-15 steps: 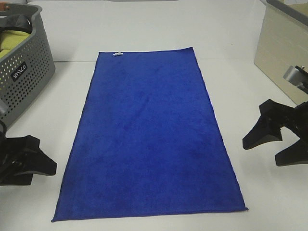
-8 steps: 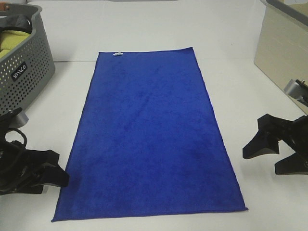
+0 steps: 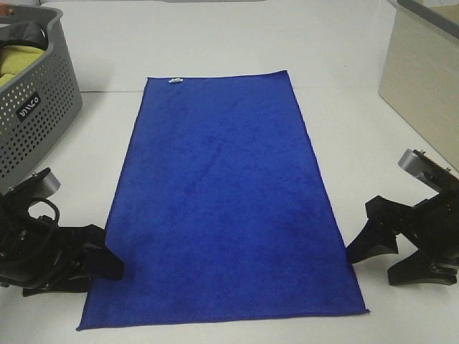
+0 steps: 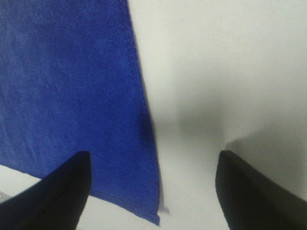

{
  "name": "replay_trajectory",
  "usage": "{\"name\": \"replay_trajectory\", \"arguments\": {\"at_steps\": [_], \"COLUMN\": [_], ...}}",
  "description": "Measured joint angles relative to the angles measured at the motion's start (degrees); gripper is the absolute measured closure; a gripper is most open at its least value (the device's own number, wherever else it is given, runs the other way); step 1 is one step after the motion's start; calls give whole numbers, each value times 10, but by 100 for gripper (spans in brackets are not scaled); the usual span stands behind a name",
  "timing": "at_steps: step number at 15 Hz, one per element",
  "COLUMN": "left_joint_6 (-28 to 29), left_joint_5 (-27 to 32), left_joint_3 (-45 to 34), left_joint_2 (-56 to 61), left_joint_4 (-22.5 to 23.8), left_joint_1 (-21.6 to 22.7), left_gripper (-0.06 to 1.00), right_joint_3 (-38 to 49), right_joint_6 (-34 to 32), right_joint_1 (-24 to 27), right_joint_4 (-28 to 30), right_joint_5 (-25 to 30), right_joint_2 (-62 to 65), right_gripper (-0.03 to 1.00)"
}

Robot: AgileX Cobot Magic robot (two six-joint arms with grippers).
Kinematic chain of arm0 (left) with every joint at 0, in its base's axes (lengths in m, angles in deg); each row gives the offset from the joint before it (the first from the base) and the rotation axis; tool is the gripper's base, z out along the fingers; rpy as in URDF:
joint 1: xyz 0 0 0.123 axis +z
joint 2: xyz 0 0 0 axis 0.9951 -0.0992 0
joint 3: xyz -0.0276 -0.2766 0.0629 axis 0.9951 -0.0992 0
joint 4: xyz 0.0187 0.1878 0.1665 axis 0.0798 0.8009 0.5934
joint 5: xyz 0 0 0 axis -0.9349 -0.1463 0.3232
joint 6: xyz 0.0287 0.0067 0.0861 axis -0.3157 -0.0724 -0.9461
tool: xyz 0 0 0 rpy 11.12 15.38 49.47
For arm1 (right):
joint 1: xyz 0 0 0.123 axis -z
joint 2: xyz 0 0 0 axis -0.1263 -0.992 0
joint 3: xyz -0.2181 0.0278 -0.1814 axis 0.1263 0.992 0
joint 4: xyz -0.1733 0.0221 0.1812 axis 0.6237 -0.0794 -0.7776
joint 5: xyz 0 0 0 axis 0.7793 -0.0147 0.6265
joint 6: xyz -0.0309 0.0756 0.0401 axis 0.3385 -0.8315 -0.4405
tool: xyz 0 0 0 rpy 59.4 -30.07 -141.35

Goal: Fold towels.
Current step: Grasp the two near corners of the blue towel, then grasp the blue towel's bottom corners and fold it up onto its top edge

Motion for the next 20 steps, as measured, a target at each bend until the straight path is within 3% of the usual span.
{"name": "replay_trajectory", "arguments": {"at_steps": [2,3,5,7,9,11,14,17,20], "left_joint_6": [-36,-42,-45,-45,-45,-45,-22,54,68], "left_joint_5": [26,33,51,52,38,37,38,38,38], "left_joint_3": [1,6,23,33,33,33,33,24,-23], "left_joint_2": [-18,-26,-46,-57,-59,-60,-38,11,60], "left_joint_4": [-38,-42,-44,-41,-34,-28,13,87,104], "left_joint_1": [0,0,0,0,0,0,0,0,0], "left_gripper": [36,38,46,61,87,94,94,94,94], "right_joint_3": [-1,-2,-4,-4,-4,-4,-4,1,45], "right_joint_6": [23,23,23,23,23,23,22,6,-5], "right_joint_1": [-48,-81,-102,-102,-102,-102,-102,-102,-102], "right_joint_4": [-36,-69,-110,-122,-119,-116,-113,-100,-99], "right_joint_5": [3,4,9,8,-6,-10,-12,-11,-8], "right_joint_2": [-22,-36,-57,-71,-76,-80,-72,-20,31], "right_gripper": [28,29,38,54,81,97,97,97,97]}}
